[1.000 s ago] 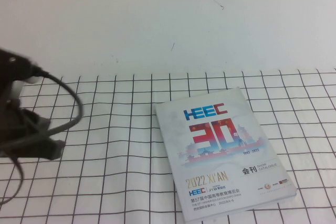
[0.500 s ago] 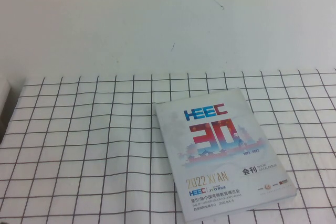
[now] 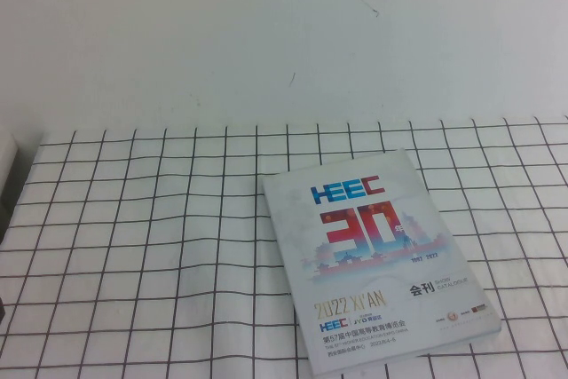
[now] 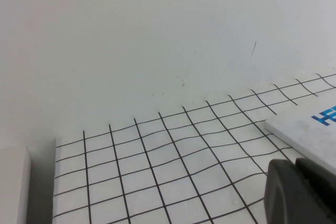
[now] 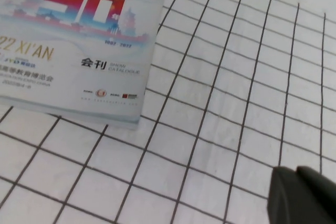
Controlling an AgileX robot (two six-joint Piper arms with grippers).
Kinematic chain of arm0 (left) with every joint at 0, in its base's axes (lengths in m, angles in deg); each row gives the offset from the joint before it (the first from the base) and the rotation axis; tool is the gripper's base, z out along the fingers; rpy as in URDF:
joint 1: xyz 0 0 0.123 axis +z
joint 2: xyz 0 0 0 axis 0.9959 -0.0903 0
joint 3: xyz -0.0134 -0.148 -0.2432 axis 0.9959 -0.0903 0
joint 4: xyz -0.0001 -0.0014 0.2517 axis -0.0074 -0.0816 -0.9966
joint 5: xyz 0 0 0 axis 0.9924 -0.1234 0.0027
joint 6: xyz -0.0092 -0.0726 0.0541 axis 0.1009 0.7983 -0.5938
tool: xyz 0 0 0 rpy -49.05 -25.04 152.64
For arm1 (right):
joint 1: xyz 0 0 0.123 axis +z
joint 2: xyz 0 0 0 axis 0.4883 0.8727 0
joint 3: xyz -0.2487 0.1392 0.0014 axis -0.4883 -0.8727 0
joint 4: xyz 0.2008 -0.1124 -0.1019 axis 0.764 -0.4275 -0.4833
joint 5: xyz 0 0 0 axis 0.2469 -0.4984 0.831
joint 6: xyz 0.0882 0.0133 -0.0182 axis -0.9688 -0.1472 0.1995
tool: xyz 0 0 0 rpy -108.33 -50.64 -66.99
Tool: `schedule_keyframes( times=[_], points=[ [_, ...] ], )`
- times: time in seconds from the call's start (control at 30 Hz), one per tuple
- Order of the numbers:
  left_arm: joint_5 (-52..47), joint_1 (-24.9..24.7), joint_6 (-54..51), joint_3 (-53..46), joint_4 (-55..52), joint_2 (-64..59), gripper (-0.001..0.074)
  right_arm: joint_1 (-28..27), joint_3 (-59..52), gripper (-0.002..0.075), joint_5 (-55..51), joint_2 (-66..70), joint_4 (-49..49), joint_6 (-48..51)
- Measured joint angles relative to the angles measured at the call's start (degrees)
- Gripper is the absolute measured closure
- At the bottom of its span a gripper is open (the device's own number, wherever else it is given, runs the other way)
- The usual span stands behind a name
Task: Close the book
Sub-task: 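Close the open booklet and leave it lying on the table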
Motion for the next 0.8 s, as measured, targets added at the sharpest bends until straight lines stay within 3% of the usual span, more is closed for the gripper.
schedule_keyframes(
  times=[0.2, 0.4, 0.57, 0.8],
  points=[
    [0.17, 0.0, 0.0, 0.0, 0.0, 0.0, 0.0738, 0.0, -0.45, 0.0729, -0.19, 0.0, 10.11, -2.92],
    [0.17, 0.0, 0.0, 0.0, 0.0, 0.0, 0.0737, 0.0, -1.59, 0.0729, 21.8, 0.0, 32.86, -4.06],
    [0.17, 0.0, 0.0, 0.0, 0.0, 0.0, 0.0737, 0.0, -1.59, 0.0729, 30.9, 0.0, 36.85, 2.73],
    [1.07, 0.0, 0.03, -0.84, 0.0, 0.0, 0.0737, 0.0, -1.59, 0.0729, 27.97, 0.0, 37.38, 8.12]
  ],
)
